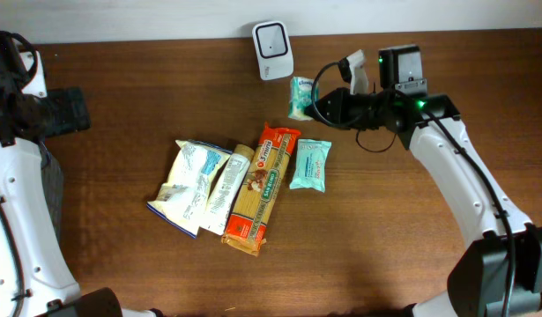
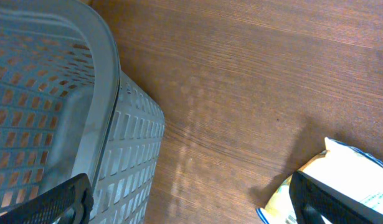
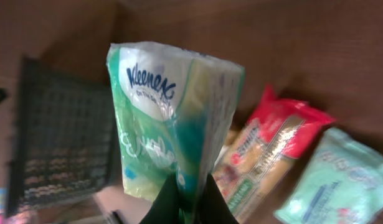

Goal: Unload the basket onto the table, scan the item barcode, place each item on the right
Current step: 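Hold the pack under the scanner, then carry it right and release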

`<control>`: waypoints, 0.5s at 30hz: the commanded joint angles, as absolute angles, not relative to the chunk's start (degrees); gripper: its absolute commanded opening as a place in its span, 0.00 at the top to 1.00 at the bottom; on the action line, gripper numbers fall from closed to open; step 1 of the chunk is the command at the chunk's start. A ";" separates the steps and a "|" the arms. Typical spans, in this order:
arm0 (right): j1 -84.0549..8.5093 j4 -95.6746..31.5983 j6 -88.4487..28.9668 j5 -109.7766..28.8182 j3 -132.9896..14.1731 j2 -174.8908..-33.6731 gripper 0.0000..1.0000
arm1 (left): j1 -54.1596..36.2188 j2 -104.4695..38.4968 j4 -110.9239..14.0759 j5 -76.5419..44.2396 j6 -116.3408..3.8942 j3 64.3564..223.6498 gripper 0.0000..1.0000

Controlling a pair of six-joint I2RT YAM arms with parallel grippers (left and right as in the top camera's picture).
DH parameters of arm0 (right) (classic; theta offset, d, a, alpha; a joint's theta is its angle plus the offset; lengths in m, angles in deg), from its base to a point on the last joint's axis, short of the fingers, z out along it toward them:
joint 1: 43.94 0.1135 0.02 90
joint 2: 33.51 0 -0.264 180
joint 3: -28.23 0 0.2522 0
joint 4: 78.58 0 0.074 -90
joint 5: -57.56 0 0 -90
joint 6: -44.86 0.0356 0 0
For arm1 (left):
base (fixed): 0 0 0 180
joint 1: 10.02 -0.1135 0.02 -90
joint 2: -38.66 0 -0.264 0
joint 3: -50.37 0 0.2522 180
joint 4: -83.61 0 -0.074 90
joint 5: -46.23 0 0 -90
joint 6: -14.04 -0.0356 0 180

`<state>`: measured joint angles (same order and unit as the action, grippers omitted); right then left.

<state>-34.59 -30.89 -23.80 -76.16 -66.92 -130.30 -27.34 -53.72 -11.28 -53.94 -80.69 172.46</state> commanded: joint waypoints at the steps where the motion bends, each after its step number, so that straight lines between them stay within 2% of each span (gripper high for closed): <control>1: -32.06 -16.92 -35.38 -57.30 -83.61 -134.13 0.96 | -27.45 -53.02 -11.34 -54.53 -80.71 172.81 0.01; 4: -28.63 -8.31 -39.93 -42.72 -100.29 -141.08 0.96 | -27.45 -53.02 -11.34 -54.53 -80.71 172.81 0.01; 6: -26.22 -9.75 -42.88 -34.57 -107.40 -146.17 0.96 | -27.45 -53.02 -11.34 -54.53 -80.71 172.81 0.01; 8: -24.01 -15.77 -46.11 -24.53 -108.58 -150.24 0.96 | -27.45 -53.02 -11.34 -54.53 -80.71 172.81 0.01; 15: -19.51 -38.85 -74.15 -4.05 -108.58 -167.42 0.96 | -27.45 -53.02 -11.34 -54.53 -80.71 172.81 0.01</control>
